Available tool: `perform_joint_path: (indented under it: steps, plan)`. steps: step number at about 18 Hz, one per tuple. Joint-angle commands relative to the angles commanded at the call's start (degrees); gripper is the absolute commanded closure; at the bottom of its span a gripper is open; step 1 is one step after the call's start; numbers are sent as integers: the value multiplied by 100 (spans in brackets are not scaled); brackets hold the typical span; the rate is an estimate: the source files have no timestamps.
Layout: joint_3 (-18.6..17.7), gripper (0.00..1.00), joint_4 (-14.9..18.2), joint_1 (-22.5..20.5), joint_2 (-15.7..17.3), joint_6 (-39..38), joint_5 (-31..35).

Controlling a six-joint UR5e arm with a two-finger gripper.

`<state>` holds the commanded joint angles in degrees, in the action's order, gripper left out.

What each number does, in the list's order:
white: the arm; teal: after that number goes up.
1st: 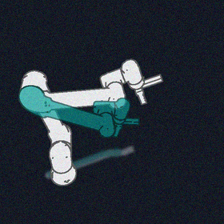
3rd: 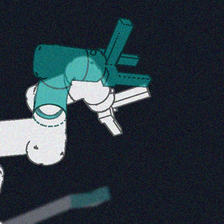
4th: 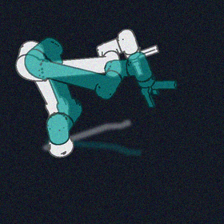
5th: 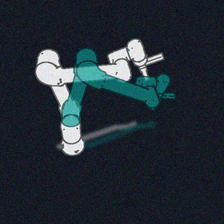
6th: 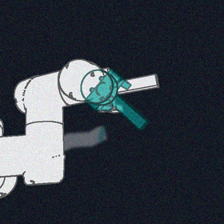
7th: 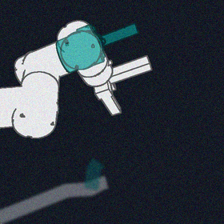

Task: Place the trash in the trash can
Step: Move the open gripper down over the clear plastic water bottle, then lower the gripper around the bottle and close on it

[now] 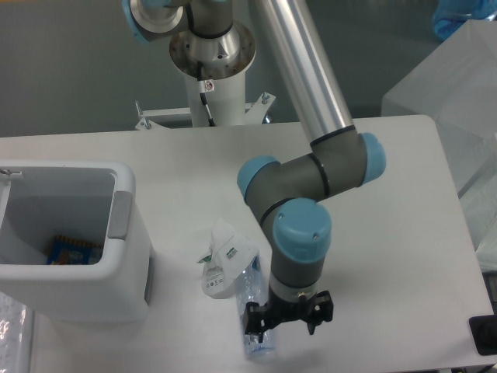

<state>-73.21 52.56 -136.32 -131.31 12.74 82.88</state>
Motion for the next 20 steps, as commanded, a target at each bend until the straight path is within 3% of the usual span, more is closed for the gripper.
perform_joint_path:
  steps: [20]
  plan:
    - [9, 0, -35, 114, -413, 9, 0]
